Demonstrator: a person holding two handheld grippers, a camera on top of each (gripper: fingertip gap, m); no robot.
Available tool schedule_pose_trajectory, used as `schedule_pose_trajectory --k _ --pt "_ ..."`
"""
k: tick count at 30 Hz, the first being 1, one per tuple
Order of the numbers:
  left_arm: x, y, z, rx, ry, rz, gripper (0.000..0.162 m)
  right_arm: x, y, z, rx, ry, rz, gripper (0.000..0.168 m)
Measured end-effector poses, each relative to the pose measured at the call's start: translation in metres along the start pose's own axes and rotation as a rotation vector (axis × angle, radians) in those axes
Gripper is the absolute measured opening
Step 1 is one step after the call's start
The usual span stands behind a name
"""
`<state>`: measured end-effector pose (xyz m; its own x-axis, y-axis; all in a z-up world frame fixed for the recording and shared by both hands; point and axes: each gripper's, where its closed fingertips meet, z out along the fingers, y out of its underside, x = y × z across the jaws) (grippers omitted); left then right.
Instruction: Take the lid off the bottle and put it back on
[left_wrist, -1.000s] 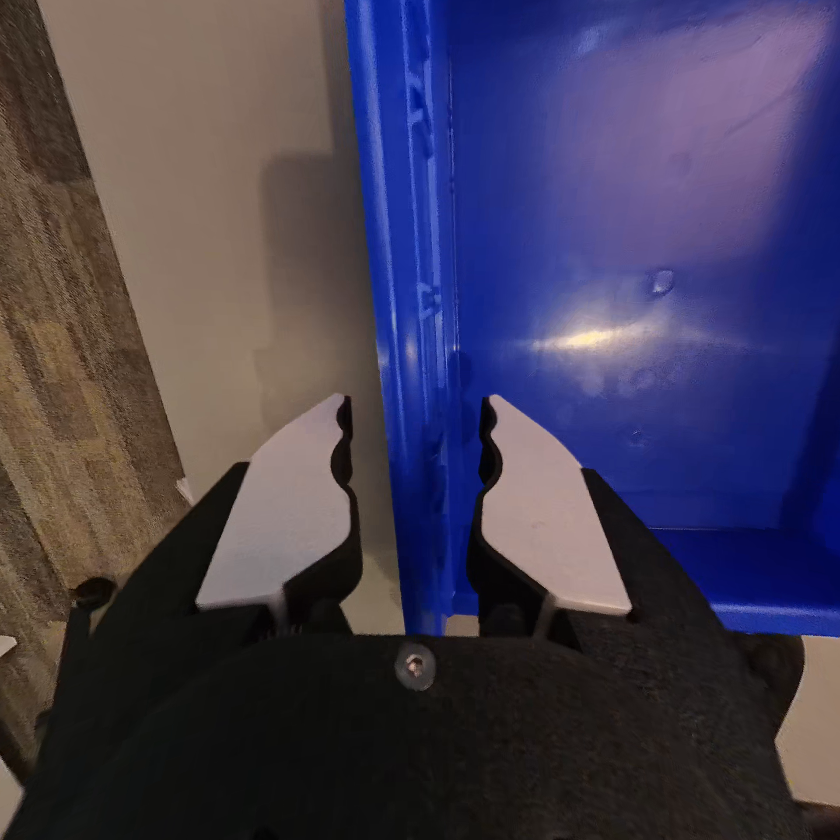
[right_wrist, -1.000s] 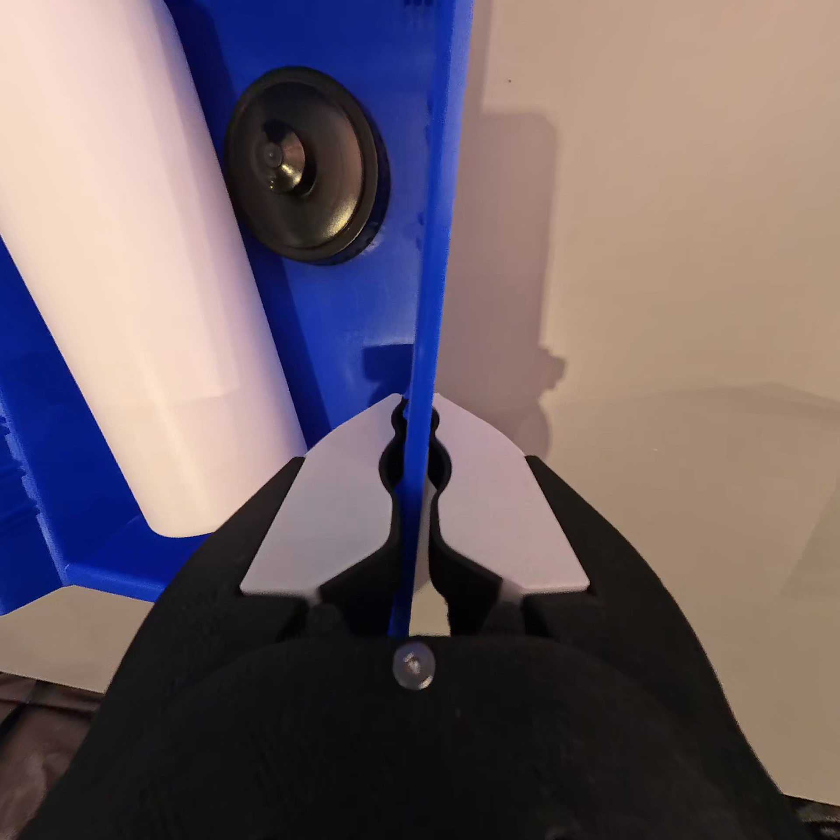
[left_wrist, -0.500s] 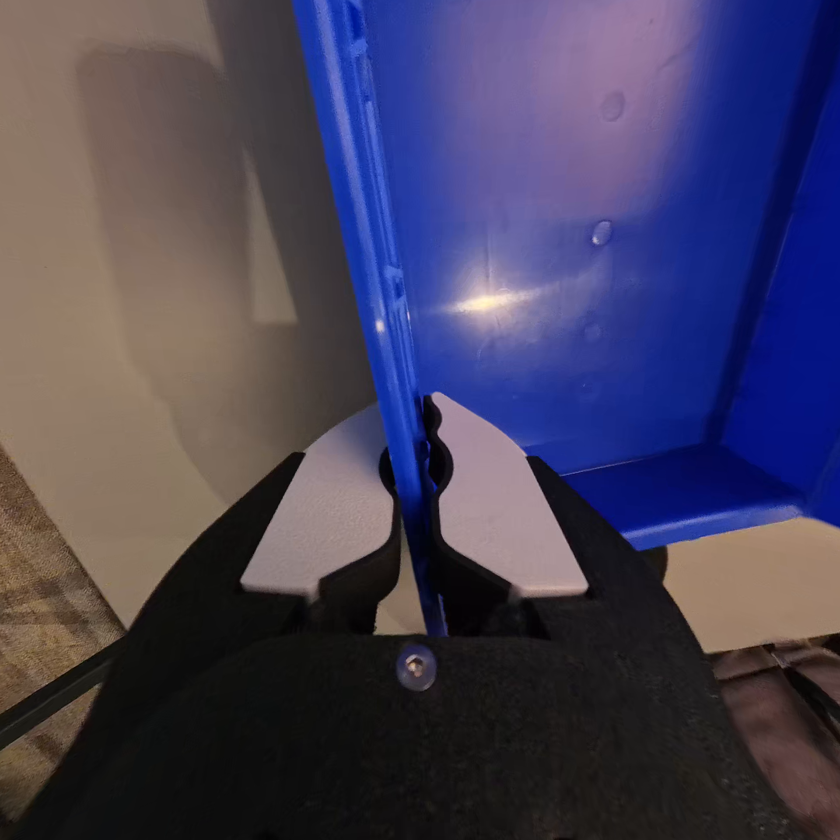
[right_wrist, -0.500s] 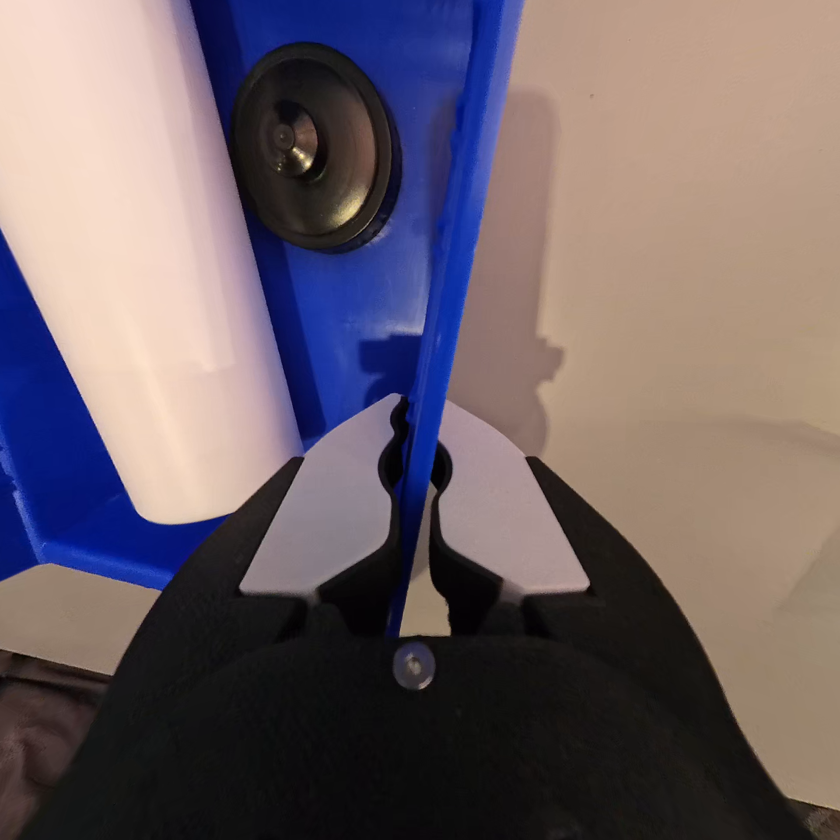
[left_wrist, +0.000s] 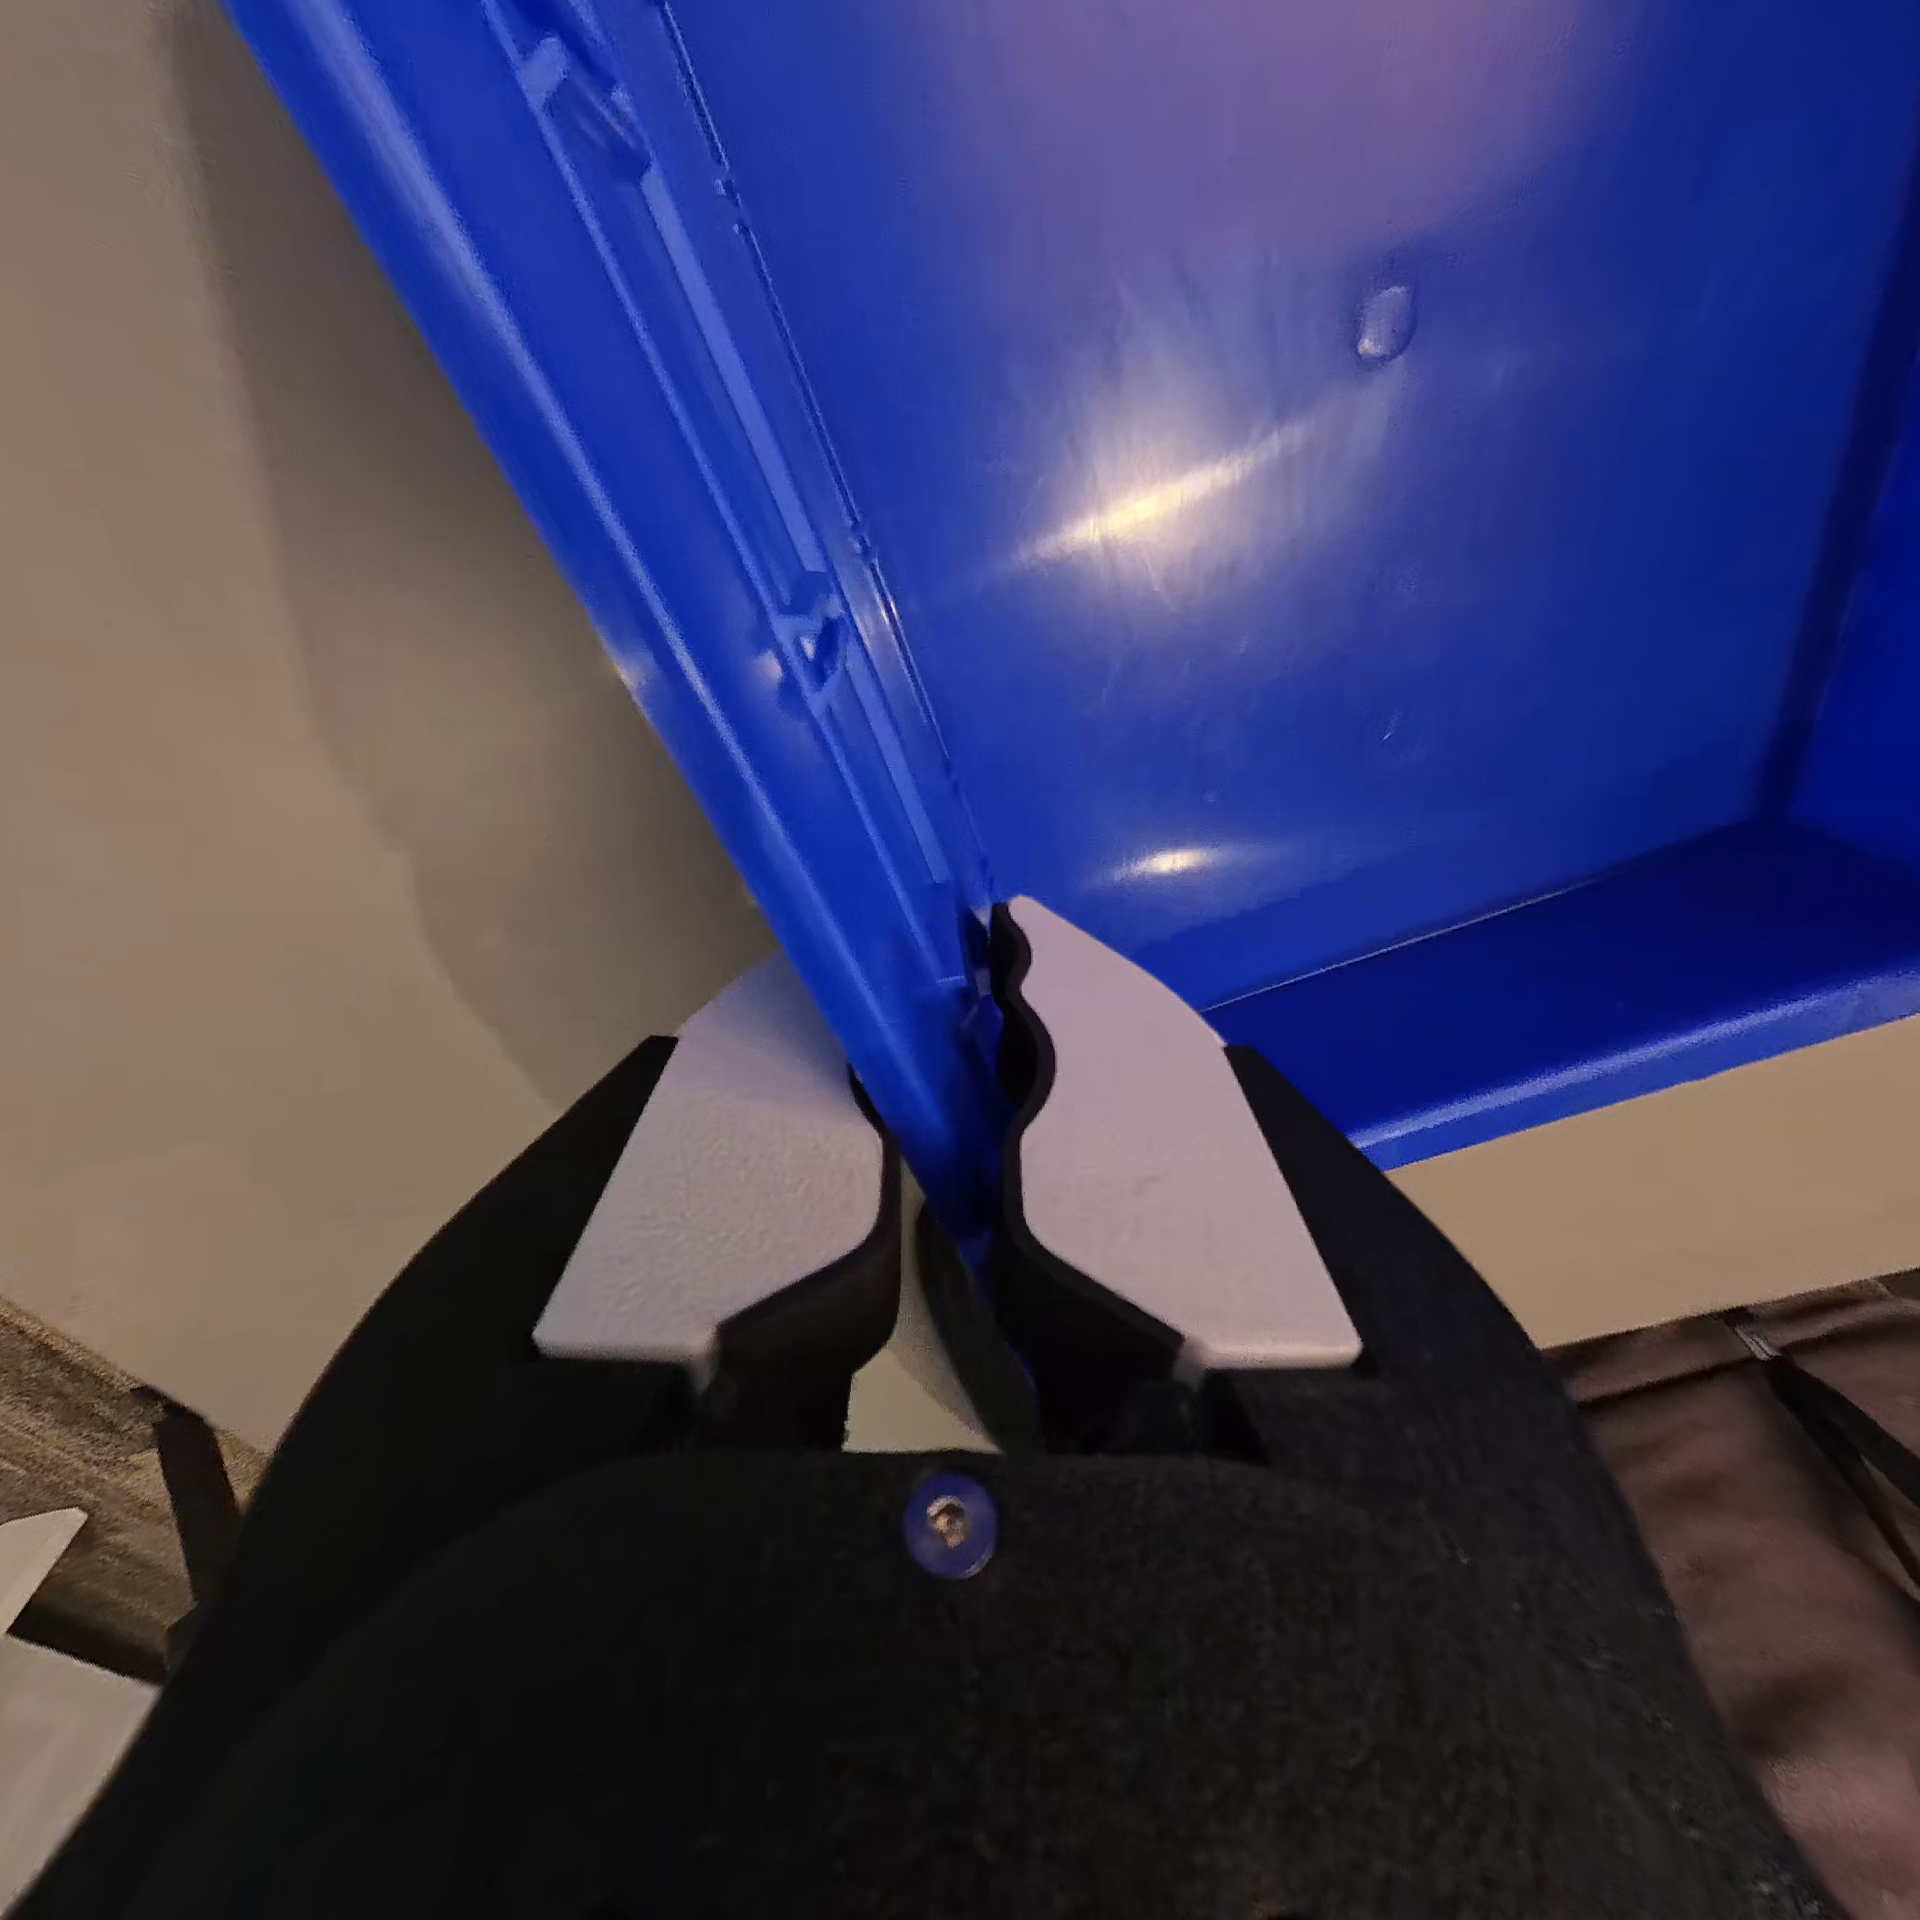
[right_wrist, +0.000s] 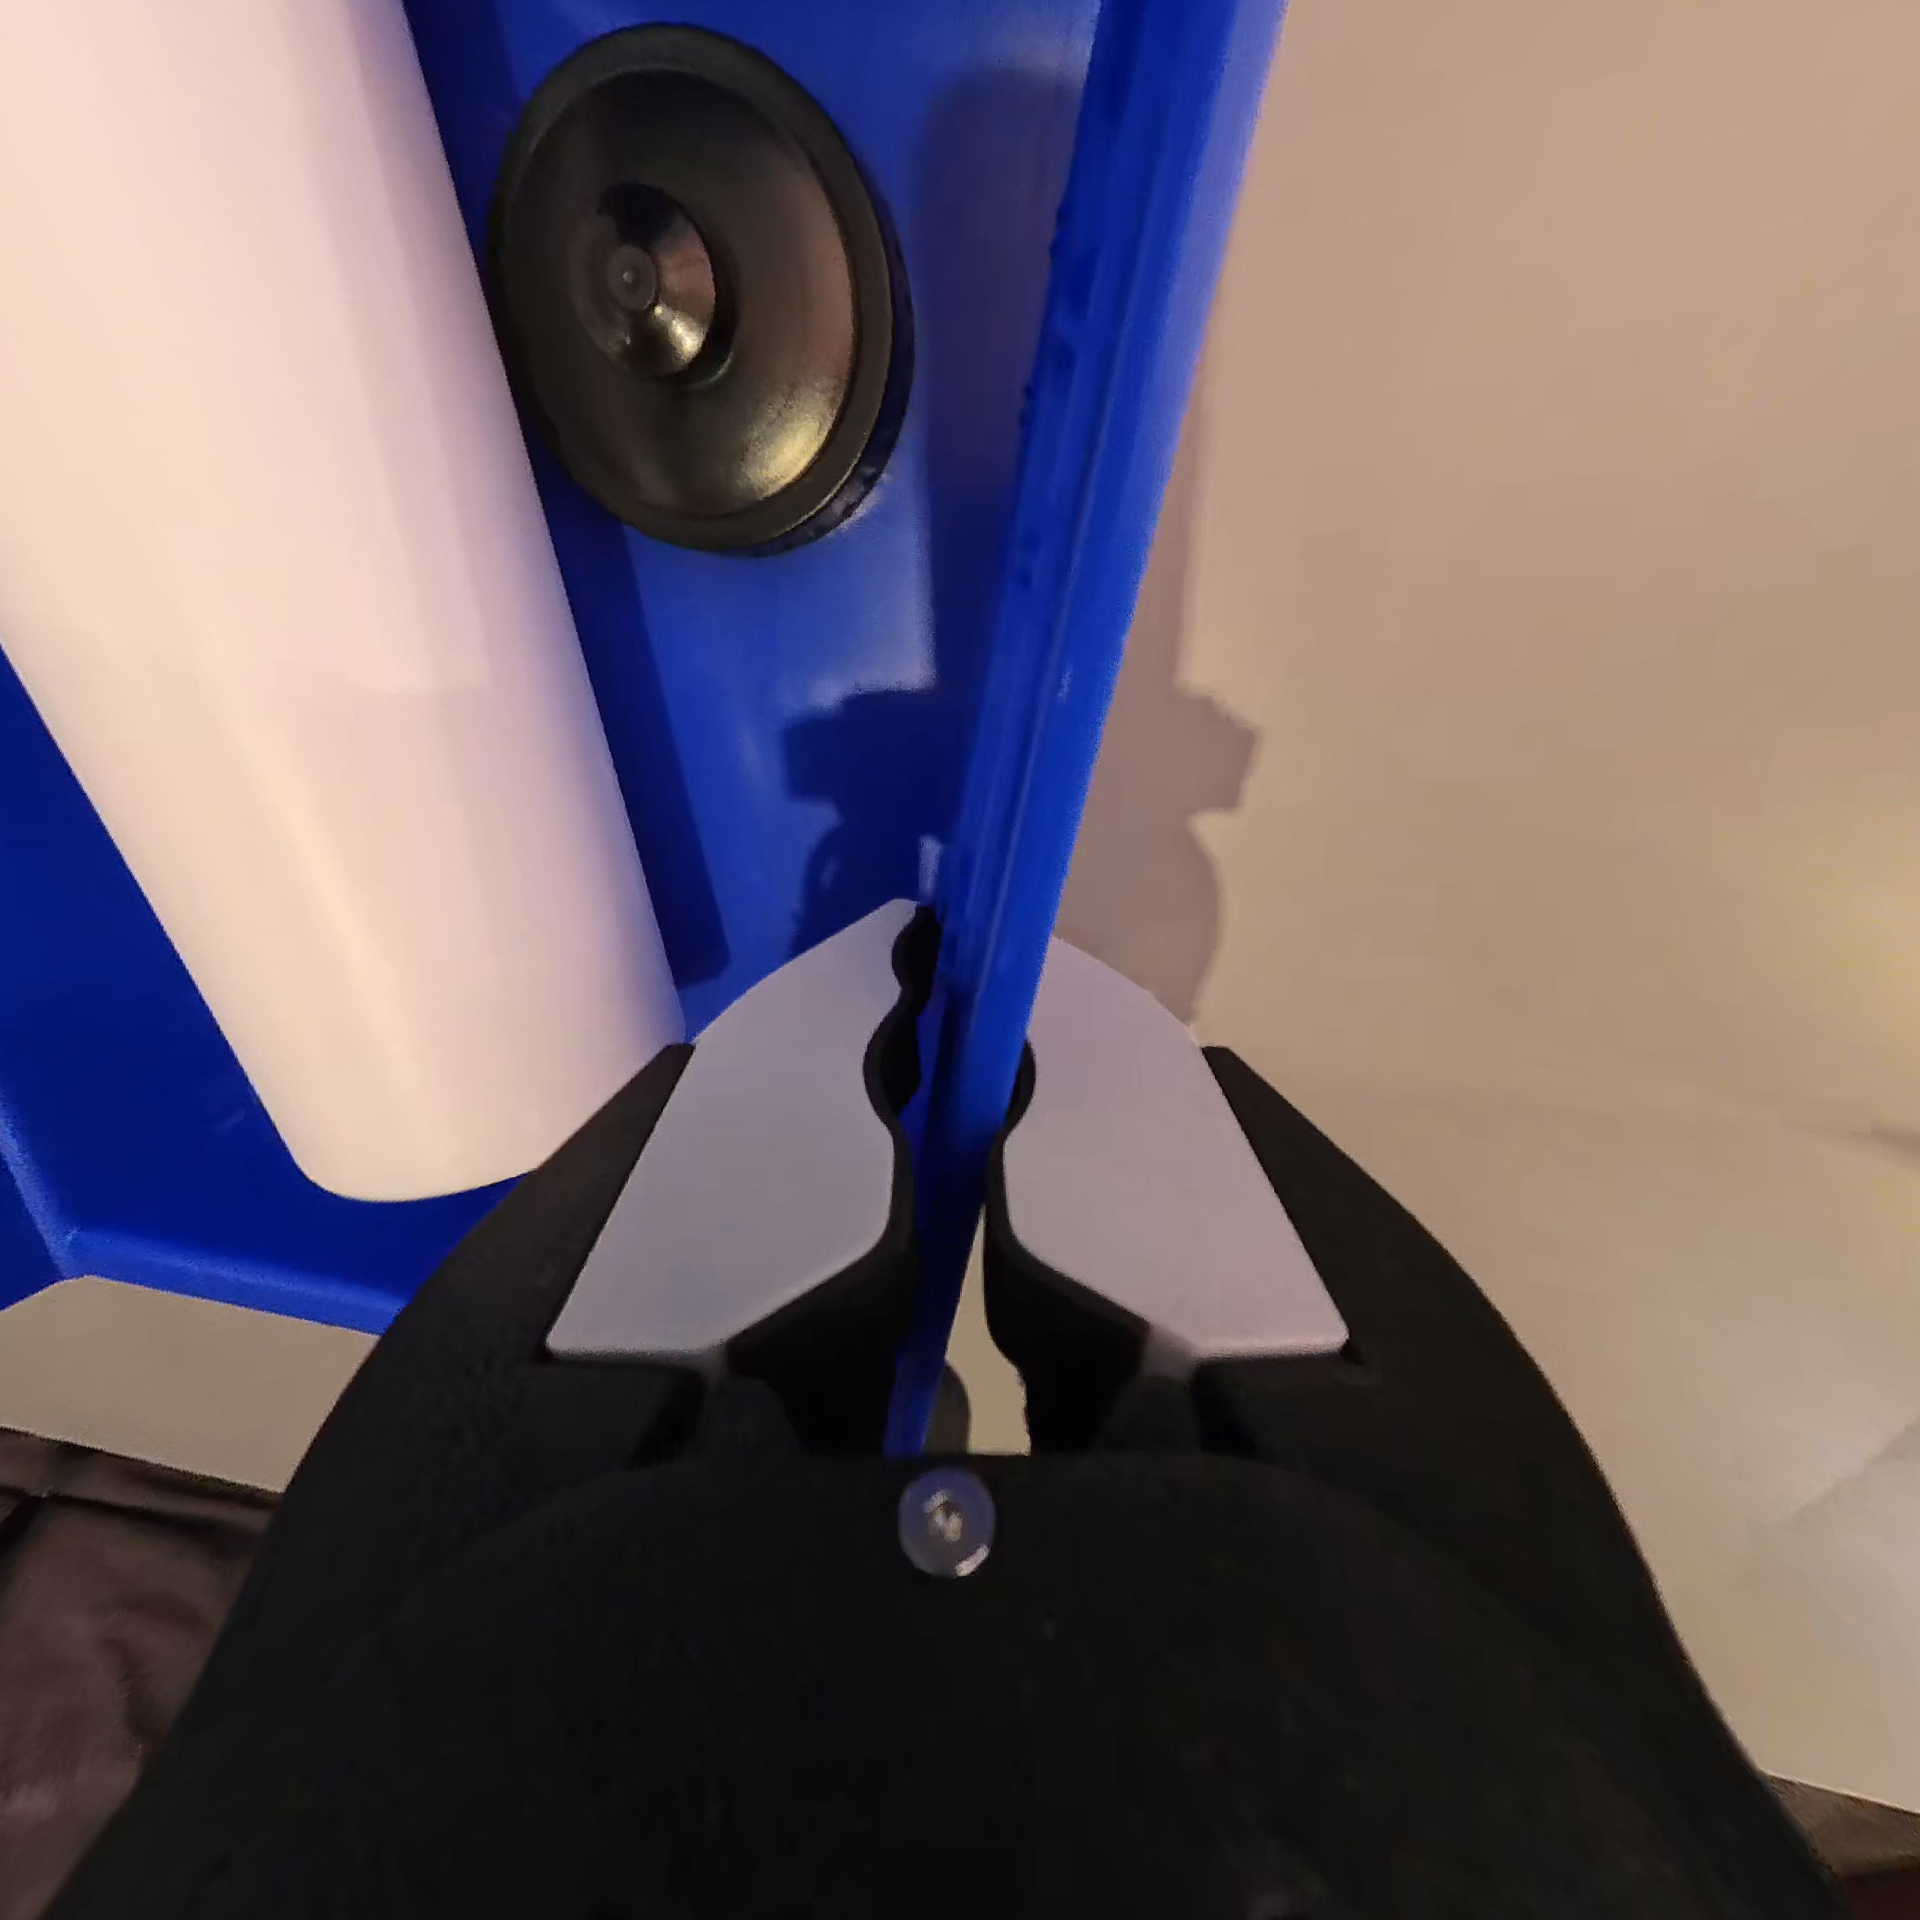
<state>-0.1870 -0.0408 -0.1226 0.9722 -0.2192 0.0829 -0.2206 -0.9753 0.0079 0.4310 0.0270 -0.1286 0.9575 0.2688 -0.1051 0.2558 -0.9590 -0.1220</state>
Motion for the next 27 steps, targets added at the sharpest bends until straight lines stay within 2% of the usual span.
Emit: schedule_pose_trajectory --k 7,11,15,18,21,24,27 --pt "0.056 -0.015 0.006 -0.022 -0.065 0.100 0.023 -0.062 0.001 0.005 -0.062 -0.033 -0.114 0.013" --pt "0.086 -0.016 0.009 -0.034 -0.081 0.174 0.028 -0.083 -0.003 0.008 -0.061 -0.028 -0.152 0.015" --pt "0.110 -0.018 0.012 -0.030 -0.085 0.233 0.029 -0.082 -0.010 0.010 -0.068 0.006 -0.120 0.018" --pt "0.118 -0.014 0.012 -0.045 -0.127 0.258 0.037 -0.078 -0.017 0.017 -0.094 0.011 -0.063 0.021" --pt "0.129 -0.012 0.013 -0.042 -0.096 0.268 0.042 -0.076 -0.017 0.028 -0.170 -0.003 -0.017 0.022" --pt "0.137 -0.012 0.013 -0.039 -0.069 0.301 0.046 -0.075 -0.018 0.028 -0.196 -0.034 0.015 0.008" --pt "0.144 -0.013 0.011 -0.031 0.007 0.316 0.048 -0.071 -0.017 0.028 -0.207 -0.079 0.037 0.007"
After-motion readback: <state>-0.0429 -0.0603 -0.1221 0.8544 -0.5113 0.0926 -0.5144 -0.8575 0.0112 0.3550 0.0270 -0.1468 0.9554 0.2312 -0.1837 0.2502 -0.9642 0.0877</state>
